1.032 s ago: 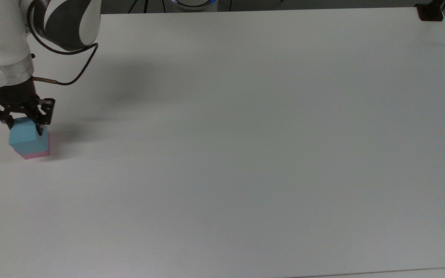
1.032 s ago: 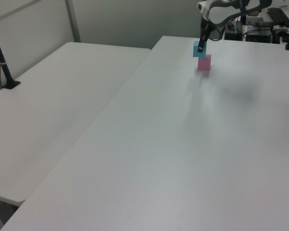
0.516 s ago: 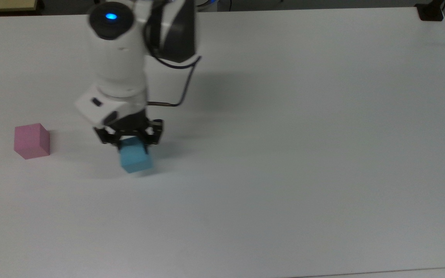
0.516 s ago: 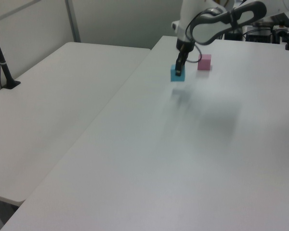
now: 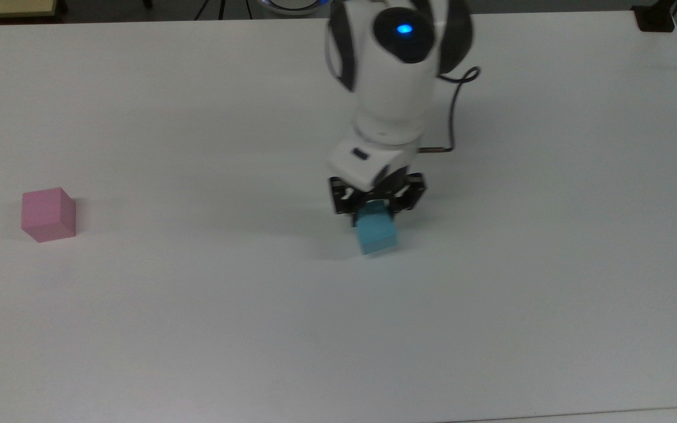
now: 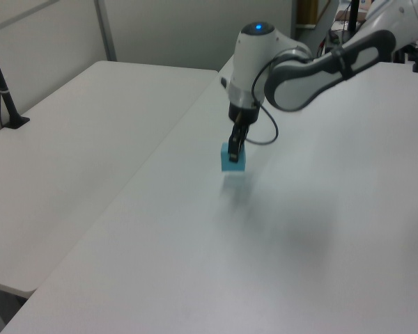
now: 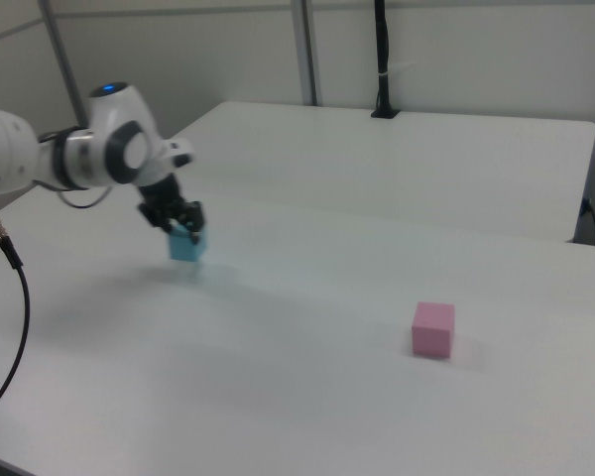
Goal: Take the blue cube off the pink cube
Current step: 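Lower the blue cube onto the table and open the gripper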
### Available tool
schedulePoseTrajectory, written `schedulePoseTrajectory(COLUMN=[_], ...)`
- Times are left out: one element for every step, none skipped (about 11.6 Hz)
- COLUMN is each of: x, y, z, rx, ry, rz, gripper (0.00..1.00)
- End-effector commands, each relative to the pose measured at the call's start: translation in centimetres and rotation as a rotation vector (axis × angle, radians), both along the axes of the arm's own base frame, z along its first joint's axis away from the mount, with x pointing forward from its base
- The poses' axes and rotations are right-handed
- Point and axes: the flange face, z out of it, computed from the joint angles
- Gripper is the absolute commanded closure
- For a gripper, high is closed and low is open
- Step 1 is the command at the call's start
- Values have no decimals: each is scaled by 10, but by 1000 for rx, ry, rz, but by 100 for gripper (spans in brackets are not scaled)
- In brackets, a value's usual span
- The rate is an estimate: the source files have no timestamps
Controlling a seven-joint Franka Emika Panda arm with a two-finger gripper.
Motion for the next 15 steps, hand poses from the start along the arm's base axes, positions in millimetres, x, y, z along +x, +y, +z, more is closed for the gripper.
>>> schedulePoseTrajectory(x=[-31,-36,-42,-44,-44,-44,-43,-42,-43,-46,-50,-52,-48,-45,-45], y=[70,84,100,104,107,109,108,110,105,100,92,74,44,23,-11], z=[-8,-13,-27,-30,-32,-28,-21,-6,17,34,57,74,85,94,111], rx=[-44,-61,-95,-110,-122,-120,-118,-111,-108,-109,-110,-127,-141,-136,-111], ry=[14,8,8,2,0,-6,-13,-27,-31,-28,-18,9,41,61,91], rz=[45,60,77,80,90,93,95,97,85,86,105,123,125,118,105], gripper=[62,59,54,40,6,0,0,0,0,0,0,0,0,0,0])
